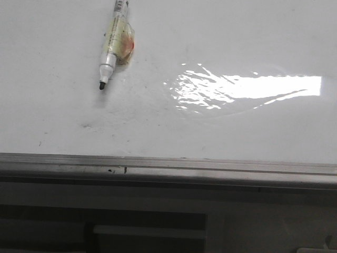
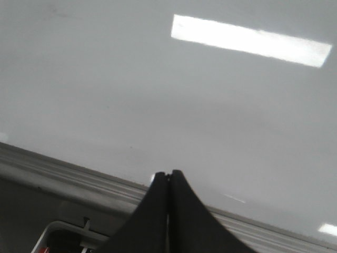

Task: Write number 5 on whiteboard

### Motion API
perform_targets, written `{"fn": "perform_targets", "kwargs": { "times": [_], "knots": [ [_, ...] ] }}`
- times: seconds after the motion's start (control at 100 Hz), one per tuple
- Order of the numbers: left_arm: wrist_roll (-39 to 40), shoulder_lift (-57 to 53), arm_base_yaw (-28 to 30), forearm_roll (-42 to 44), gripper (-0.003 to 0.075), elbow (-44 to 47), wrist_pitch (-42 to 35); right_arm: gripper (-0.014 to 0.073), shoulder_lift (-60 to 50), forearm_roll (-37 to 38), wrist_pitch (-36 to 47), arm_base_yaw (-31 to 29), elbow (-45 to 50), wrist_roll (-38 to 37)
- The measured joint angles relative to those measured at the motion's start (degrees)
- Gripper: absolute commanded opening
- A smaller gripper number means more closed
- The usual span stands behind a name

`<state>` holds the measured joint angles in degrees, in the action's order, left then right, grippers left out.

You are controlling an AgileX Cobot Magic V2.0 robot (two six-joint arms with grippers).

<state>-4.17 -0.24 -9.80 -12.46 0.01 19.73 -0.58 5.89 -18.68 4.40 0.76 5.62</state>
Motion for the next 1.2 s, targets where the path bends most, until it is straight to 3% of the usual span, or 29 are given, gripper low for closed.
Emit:
{"fn": "perform_targets", "kwargs": {
  "times": [0.95,1.11,1.2],
  "knots": [
    [0.0,0.0,0.0,0.0,-0.002,0.0,0.0,-0.0063,0.0,0.1,0.1,0.0,0.0,-0.1],
    [0.0,0.0,0.0,-1.0,-0.002,0.0,-0.1,-0.0063,0.0,0.5,5.9,0.0,0.0,0.0],
    [0.0,0.0,0.0,-7.2,-0.002,0.0,-2.8,-0.0063,0.0,0.5,12.6,0.0,0.0,0.0]
  ]
}}
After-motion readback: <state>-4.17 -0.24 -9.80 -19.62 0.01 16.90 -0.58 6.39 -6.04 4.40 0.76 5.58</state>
